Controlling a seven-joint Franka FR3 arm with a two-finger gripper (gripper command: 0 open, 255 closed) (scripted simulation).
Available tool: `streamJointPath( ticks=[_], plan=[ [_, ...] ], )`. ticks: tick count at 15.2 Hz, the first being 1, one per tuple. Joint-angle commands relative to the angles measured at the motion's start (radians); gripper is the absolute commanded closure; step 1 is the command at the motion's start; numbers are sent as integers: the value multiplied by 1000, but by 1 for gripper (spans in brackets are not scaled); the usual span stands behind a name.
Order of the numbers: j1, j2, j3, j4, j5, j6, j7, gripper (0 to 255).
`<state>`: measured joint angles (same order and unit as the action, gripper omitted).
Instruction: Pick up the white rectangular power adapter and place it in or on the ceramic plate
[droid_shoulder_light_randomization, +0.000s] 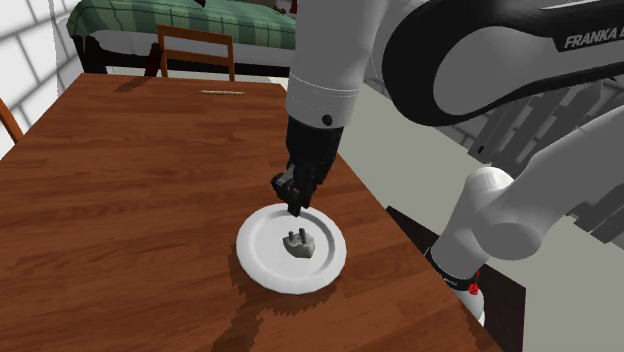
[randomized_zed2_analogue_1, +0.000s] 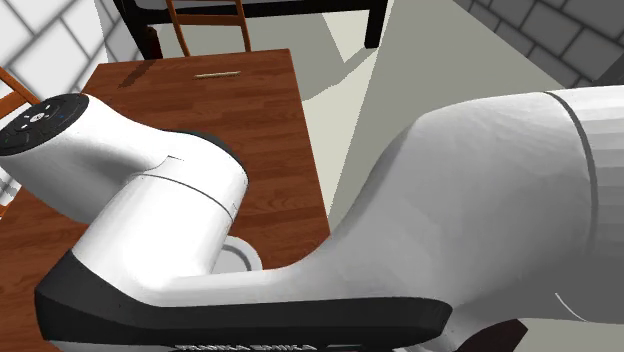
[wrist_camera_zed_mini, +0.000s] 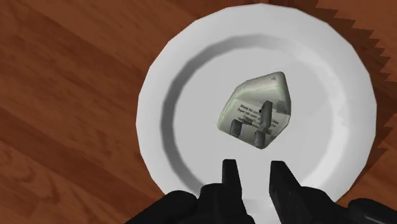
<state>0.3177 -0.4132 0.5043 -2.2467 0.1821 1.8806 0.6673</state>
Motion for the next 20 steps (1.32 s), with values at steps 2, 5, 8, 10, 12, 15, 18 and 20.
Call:
streamJointPath(
  ticks=[2,5,8,10,12,15,18,20],
  plan=[
    [2,11,11,-32,2,42,7,255],
    [2,14,14,-42,2,56,8,255],
    [38,-8,28,-91,23,85,-30,0],
    [54,-14,36,-121,33,111,-45,0],
    [54,-5,42,-141,33,140,-43,0],
    [52,11,51,-170,33,184,-41,0],
    [52,20,57,-185,33,207,-39,0],
    [52,20,57,-185,33,207,-39,0]
  ],
)
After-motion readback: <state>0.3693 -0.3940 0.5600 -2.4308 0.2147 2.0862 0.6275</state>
